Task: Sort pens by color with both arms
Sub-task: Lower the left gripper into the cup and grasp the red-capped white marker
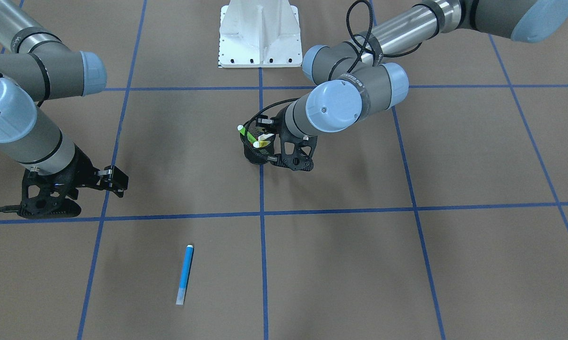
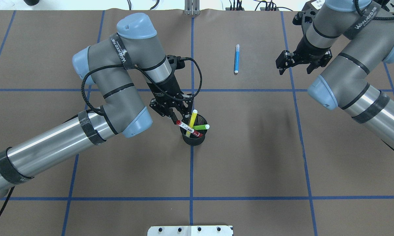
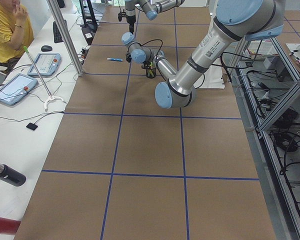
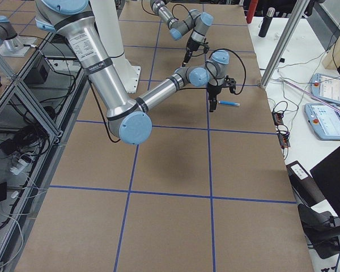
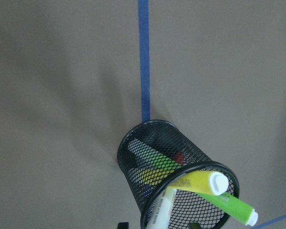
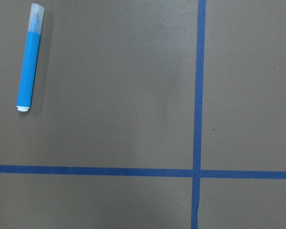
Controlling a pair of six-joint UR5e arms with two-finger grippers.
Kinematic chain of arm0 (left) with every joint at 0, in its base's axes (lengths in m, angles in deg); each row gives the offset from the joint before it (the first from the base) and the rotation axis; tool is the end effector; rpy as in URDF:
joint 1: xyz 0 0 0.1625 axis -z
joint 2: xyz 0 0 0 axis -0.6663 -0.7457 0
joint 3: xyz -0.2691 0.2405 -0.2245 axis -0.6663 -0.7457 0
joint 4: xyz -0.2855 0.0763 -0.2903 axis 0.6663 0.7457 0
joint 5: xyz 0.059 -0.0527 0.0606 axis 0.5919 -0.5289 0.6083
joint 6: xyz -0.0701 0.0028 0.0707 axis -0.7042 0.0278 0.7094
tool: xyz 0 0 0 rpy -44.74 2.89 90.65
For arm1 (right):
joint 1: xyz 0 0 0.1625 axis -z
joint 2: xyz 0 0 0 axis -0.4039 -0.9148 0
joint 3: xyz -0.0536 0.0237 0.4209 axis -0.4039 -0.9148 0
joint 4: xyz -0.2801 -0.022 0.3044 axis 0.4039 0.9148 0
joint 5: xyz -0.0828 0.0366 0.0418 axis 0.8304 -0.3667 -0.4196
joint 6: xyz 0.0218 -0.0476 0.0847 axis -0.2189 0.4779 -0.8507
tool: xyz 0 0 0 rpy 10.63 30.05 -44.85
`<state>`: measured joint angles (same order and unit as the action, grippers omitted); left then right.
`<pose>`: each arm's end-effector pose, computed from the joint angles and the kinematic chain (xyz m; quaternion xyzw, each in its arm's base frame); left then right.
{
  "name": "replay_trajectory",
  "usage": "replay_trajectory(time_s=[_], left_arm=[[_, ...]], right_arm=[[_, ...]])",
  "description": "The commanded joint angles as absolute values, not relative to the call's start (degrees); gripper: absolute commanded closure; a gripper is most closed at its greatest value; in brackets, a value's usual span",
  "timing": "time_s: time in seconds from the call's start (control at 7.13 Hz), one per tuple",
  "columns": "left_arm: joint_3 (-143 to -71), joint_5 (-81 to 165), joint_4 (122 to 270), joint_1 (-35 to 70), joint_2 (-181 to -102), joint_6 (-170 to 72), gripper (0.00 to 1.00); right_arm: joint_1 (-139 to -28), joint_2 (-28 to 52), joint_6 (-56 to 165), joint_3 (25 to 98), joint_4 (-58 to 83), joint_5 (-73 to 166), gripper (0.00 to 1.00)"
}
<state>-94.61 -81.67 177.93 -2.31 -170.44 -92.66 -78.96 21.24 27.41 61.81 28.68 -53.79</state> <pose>0.5393 -0.5110 0.1750 -0.1464 0.5270 0.1234 0.8280 -0.3169 -0.5921 0.3480 0.0148 -0.3696 -0.0054 0.9291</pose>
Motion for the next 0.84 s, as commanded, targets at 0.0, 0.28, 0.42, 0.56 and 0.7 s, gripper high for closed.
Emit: replay_trajectory(time_s=[0.0, 0.28, 0.42, 0.56, 0.7], left_arm=[[-95.74, -81.67, 177.9, -2.32, -169.53, -92.63, 0.69], [-97.68, -81.76, 177.9, -2.32, -168.12, -92.63, 0.69], [-97.85, -81.76, 177.9, -2.41, -168.2, -92.71, 0.7], [-98.03, -81.76, 177.9, -2.41, -168.21, -92.71, 0.71], [-98.03, -81.76, 177.9, -2.76, -168.29, -92.71, 0.71]], right_arm=[[-78.93, 21.35, 27.32, 61.81, 28.73, -53.81, 0.0], [-78.93, 21.52, 27.23, 61.81, 28.64, -53.72, 0.0], [-78.93, 21.52, 27.23, 61.81, 28.73, -53.72, 0.0], [-78.84, 21.52, 27.23, 61.72, 28.64, -53.72, 0.0], [-78.93, 21.52, 27.23, 61.72, 28.64, -53.72, 0.0]])
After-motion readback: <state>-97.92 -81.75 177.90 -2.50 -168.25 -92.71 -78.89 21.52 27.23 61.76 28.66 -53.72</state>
